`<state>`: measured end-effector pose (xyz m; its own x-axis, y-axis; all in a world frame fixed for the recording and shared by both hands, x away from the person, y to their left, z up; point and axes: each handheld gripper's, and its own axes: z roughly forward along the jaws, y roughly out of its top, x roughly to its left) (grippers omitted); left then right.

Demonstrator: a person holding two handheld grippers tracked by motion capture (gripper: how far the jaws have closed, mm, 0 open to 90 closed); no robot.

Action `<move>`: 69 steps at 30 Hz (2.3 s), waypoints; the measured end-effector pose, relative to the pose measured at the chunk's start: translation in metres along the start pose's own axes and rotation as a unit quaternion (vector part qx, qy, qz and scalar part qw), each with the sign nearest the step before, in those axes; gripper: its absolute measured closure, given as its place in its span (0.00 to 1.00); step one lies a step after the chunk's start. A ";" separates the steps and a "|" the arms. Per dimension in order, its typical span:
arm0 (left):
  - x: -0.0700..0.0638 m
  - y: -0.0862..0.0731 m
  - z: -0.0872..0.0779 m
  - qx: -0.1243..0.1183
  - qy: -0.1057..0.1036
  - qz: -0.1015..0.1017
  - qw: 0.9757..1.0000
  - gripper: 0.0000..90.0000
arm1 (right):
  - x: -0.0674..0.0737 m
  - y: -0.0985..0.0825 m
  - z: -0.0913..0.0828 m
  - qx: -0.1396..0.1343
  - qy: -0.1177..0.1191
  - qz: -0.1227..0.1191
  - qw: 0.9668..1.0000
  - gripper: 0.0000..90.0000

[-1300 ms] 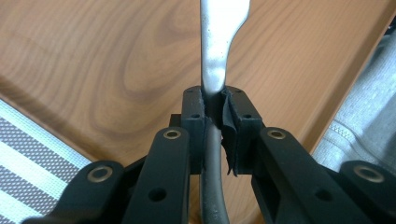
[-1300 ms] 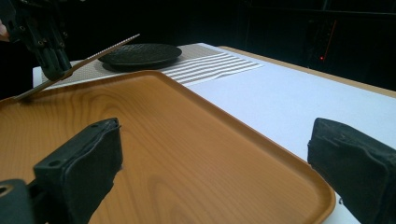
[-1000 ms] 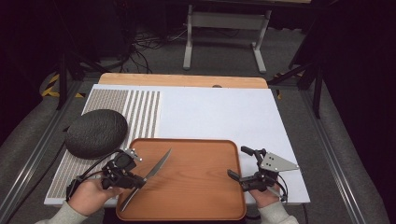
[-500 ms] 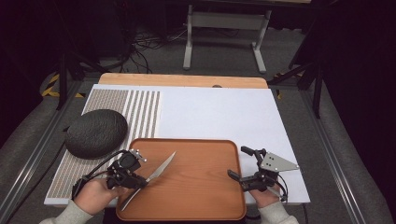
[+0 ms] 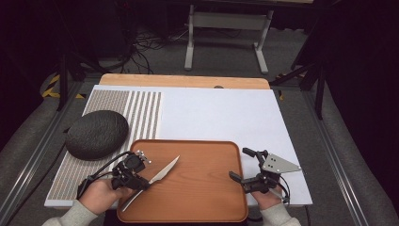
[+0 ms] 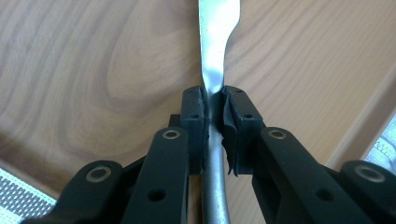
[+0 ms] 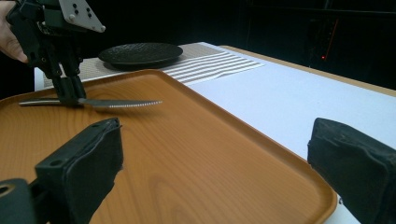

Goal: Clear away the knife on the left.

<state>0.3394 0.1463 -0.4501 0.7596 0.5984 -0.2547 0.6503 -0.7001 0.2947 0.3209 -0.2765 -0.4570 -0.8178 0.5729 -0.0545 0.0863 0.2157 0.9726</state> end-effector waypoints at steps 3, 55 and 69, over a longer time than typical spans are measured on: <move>-0.001 0.001 0.000 0.003 0.001 0.000 1.000 0.88 | 0.000 0.000 0.000 0.000 0.001 -0.001 1.000 0.04; -0.027 0.020 0.007 -0.032 0.051 0.151 0.987 1.00 | 0.000 -0.001 0.001 0.002 0.002 0.002 1.000 0.04; -0.022 0.020 0.013 -0.020 0.062 0.149 0.987 1.00 | 0.000 0.000 0.001 0.002 0.001 0.000 1.000 0.04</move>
<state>0.3358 0.1142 -0.4503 0.9099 0.4132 -0.0371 0.3958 -0.8380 0.3757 0.3214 -0.2761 -0.4576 -0.8186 0.5718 -0.0542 0.0889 0.2193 0.9716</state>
